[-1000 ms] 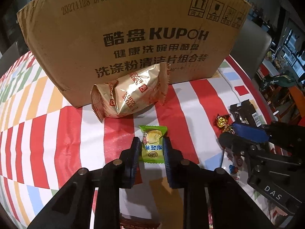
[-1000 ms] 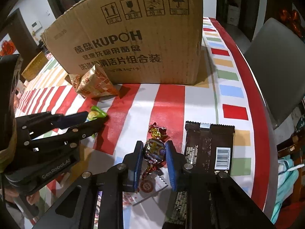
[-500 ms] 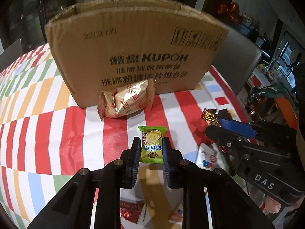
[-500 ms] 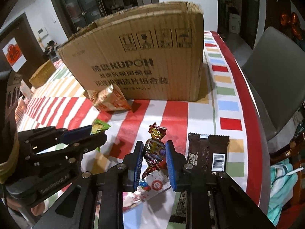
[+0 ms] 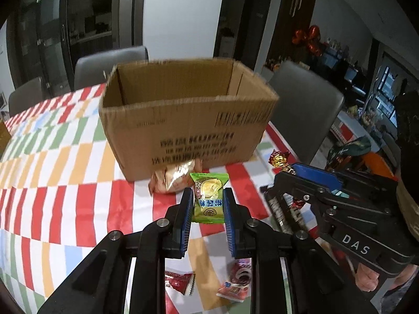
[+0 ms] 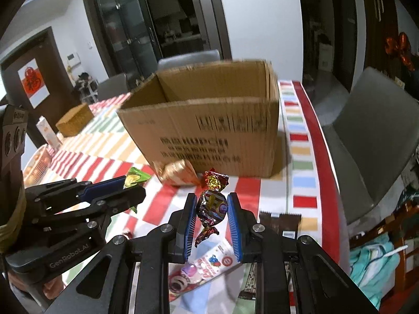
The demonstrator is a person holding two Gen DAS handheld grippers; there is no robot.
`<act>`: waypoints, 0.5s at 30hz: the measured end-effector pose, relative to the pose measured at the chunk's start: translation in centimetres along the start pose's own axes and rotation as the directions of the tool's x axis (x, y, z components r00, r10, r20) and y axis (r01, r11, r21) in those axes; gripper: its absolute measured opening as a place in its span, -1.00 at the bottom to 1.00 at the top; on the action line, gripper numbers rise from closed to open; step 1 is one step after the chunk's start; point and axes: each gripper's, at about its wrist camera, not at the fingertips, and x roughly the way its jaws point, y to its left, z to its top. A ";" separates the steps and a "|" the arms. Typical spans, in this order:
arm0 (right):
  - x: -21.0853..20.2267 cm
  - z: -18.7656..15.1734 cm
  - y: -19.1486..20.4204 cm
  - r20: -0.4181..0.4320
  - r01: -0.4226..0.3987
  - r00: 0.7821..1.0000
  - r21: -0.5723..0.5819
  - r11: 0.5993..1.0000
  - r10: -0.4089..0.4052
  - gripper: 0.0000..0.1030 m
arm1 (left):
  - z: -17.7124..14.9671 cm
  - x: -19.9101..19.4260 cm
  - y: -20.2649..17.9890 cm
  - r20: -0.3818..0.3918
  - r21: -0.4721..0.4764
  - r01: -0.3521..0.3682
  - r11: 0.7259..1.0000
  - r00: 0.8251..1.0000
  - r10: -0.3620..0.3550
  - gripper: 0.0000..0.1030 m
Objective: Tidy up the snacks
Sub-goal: 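Lift both candies over the box and open both tools to drop them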
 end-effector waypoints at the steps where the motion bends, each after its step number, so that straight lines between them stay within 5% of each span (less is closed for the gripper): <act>1: -0.4 0.2 0.1 0.012 -0.003 1.000 -0.001 1.000 0.003 -0.52 | 0.3 -0.7 -0.2 0.017 0.005 0.002 1.000 1.000 -0.002 -0.55; 15: -5.0 5.0 1.1 0.168 -0.010 0.986 -0.034 0.999 0.016 -0.52 | 5.4 -4.8 -1.4 0.161 0.044 -0.027 0.999 0.987 0.020 -0.55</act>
